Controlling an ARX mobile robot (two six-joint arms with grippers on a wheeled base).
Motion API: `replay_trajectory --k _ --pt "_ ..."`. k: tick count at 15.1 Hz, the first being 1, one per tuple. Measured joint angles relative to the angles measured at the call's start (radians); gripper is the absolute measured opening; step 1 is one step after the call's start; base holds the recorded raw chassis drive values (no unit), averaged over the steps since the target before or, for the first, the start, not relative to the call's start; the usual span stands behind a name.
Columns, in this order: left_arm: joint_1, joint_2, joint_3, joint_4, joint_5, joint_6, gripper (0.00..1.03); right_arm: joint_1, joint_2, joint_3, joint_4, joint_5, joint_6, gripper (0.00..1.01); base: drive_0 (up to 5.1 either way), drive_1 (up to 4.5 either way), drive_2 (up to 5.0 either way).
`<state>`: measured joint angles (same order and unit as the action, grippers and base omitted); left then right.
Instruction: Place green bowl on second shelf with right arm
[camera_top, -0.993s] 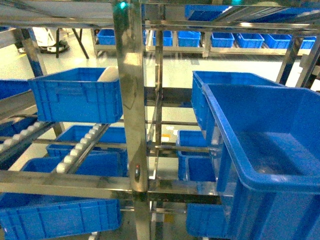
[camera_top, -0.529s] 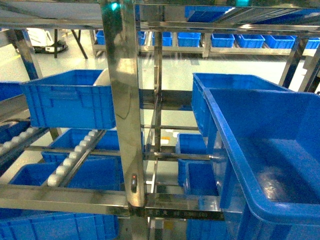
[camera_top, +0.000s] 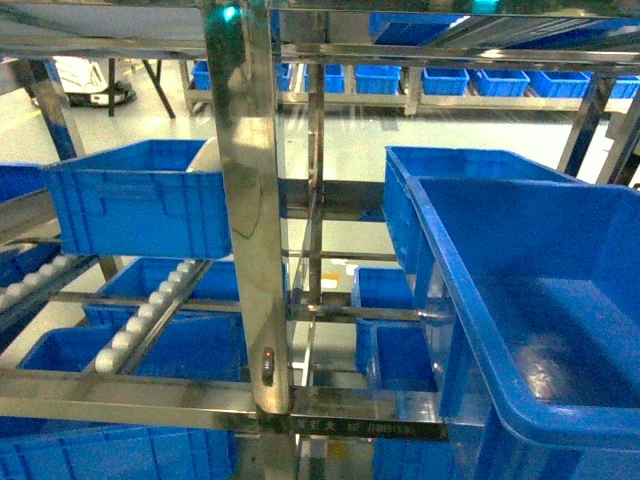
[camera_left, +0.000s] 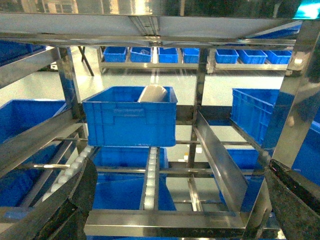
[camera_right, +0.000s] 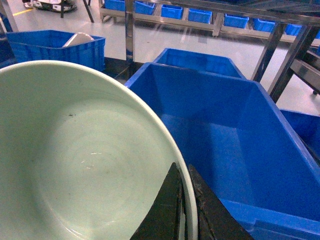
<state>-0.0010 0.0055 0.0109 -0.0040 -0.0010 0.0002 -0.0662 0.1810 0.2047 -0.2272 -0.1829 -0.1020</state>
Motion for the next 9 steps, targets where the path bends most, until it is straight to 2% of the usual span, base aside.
replay_trajectory --k 1,3,7,9 --pt "0.0 0.0 0.0 0.0 0.0 0.0 0.98 -0.01 0.001 -0.002 0.014 -0.016 -0.005 0.02 0.0 0.0 0.0" --pt "0.0 0.0 0.0 0.0 0.0 0.0 0.98 -0.069 0.076 -0.008 0.101 -0.055 -0.024 0.02 0.0 0.0 0.0" --pt "0.0 0.0 0.0 0.0 0.0 0.0 0.98 -0.137 0.458 0.0 0.407 -0.096 -0.073 0.02 0.0 0.0 0.0" --pt "0.0 0.0 0.0 0.0 0.0 0.0 0.98 -0.173 0.736 0.085 0.58 -0.105 -0.106 0.02 0.0 0.0 0.0"
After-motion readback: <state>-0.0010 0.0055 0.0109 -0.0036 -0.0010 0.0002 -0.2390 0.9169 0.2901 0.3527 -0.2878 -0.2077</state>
